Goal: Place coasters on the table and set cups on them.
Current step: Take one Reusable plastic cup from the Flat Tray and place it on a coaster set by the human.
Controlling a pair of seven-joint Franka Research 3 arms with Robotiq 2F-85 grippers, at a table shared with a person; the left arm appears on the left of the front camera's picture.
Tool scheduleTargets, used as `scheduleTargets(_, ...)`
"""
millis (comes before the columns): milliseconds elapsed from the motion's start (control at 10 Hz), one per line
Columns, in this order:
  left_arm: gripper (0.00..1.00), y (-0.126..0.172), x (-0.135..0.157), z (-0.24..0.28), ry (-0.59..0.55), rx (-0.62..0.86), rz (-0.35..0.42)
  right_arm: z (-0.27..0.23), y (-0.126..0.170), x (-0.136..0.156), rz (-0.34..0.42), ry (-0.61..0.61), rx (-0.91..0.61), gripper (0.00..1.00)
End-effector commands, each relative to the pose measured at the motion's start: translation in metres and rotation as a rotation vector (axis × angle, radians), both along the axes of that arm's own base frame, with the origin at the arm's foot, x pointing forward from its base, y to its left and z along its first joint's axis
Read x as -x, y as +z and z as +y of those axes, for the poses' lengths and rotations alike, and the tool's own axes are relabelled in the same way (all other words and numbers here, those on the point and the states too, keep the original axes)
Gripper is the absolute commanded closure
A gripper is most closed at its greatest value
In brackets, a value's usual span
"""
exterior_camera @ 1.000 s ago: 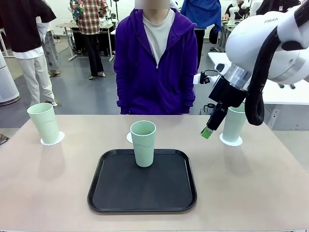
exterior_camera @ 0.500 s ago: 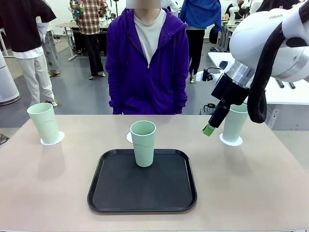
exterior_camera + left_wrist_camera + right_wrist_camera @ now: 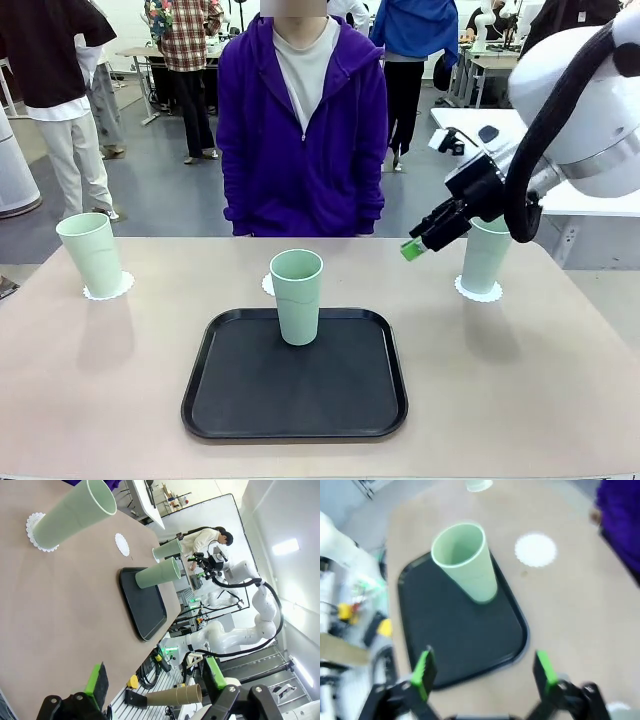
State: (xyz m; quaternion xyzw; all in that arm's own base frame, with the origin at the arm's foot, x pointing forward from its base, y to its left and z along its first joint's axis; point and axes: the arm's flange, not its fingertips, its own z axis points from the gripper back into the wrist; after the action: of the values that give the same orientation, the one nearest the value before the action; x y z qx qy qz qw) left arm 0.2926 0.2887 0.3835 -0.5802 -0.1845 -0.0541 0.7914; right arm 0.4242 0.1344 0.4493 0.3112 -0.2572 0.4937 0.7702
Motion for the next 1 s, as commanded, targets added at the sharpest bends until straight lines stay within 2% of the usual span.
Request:
scheduleTargets(0, 0.0, 0.001, 0.002, 0.001, 0.005, 0.002, -0.007, 0.001, -0.039, 0.004, -0.124, 0.159, -0.274, 0.0)
scheduleTargets(200, 0.0, 0.001, 0.002, 0.001, 0.005, 0.002, -0.007, 0.007, -0.059, 0.009, -0.182, 0.266, -0.434, 0.0)
scheduleTargets(300, 0.0, 0.001, 0.002, 0.001, 0.005, 0.002, -0.007, 0.01, -0.071, 0.01, -0.182, 0.27, -0.48, 0.0)
scheduleTargets(400, 0.0, 0.001, 0.002, 0.001, 0.005, 0.002, -0.007, 0.012, -0.086, 0.008, -0.154, 0.234, -0.466, 0.0)
scheduleTargets(900, 0.0, 0.001, 0.002, 0.001, 0.005, 0.002, -0.007, 0.042, -0.15, 0.006, -0.133, 0.268, -0.489, 0.0)
